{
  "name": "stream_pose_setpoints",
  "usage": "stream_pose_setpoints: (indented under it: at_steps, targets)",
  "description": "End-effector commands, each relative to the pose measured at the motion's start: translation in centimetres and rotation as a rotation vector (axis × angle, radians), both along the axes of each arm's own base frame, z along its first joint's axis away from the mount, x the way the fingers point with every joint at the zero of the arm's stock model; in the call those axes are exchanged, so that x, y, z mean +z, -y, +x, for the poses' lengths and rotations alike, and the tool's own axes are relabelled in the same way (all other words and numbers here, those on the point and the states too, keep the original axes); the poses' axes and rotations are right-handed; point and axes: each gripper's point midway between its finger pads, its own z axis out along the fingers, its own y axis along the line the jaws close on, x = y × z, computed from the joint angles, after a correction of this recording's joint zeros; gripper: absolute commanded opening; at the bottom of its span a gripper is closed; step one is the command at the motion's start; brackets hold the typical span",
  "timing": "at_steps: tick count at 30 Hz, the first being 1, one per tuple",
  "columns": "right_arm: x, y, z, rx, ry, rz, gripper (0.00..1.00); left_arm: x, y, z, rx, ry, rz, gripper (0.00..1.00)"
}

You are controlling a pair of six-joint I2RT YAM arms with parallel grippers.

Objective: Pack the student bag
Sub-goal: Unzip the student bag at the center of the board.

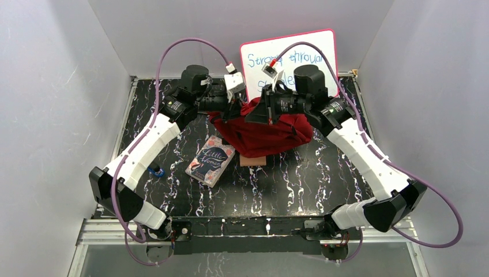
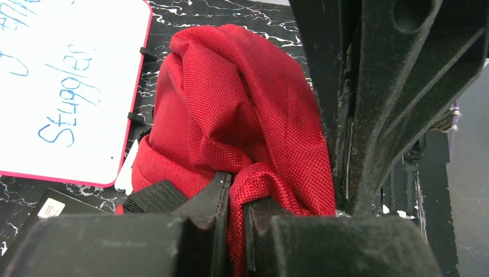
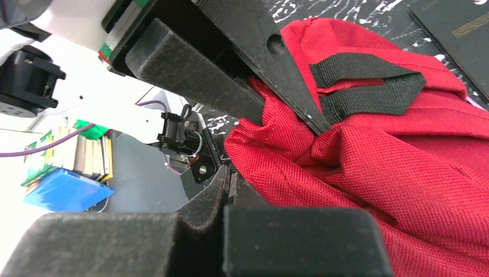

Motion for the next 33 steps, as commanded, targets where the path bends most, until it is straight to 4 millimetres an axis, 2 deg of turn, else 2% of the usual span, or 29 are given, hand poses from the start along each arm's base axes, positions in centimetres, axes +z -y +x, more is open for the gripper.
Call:
stream_pose_setpoints:
  at_steps: [1,7,13,20,24,26,29,33]
  targets:
    - [3.3,0.8,0.0,-0.056,0.167,0.010,0.00,0.8,0.4,0.0,0.019,0.044,-0.008,0.00]
    - [1.1,3.9,1.5,-0.227,0.206,-0.127,0.01,1.6,-0.2,0.1,0.064,0.079,-0.024,0.00]
    - [0.9,6.0,1.3,-0.310,0.254,-0.155,0.12,2.3,-0.6,0.1,0.087,0.104,-0.037,0.00]
    - [1.7,7.3,0.4,-0.321,0.343,-0.140,0.47,3.0,-0.6,-0.4,0.074,0.126,-0.070,0.00]
    - [1.8,10.3,1.3,-0.465,0.443,-0.179,0.62,3.2,-0.8,-0.9,0.071,0.151,-0.085,0.00]
    - [1.0,12.4,2.1,-0.574,0.496,-0.209,0.69,3.3,-1.0,-1.3,0.062,0.163,-0.095,0.00]
    - [0.9,14.7,2.7,-0.672,0.607,-0.235,0.73,3.4,-1.0,-1.8,0.045,0.169,-0.103,0.00]
    - [0.0,15.1,2.3,-0.614,0.763,-0.272,0.73,3.6,-1.0,-2.4,0.015,0.168,-0.106,0.00]
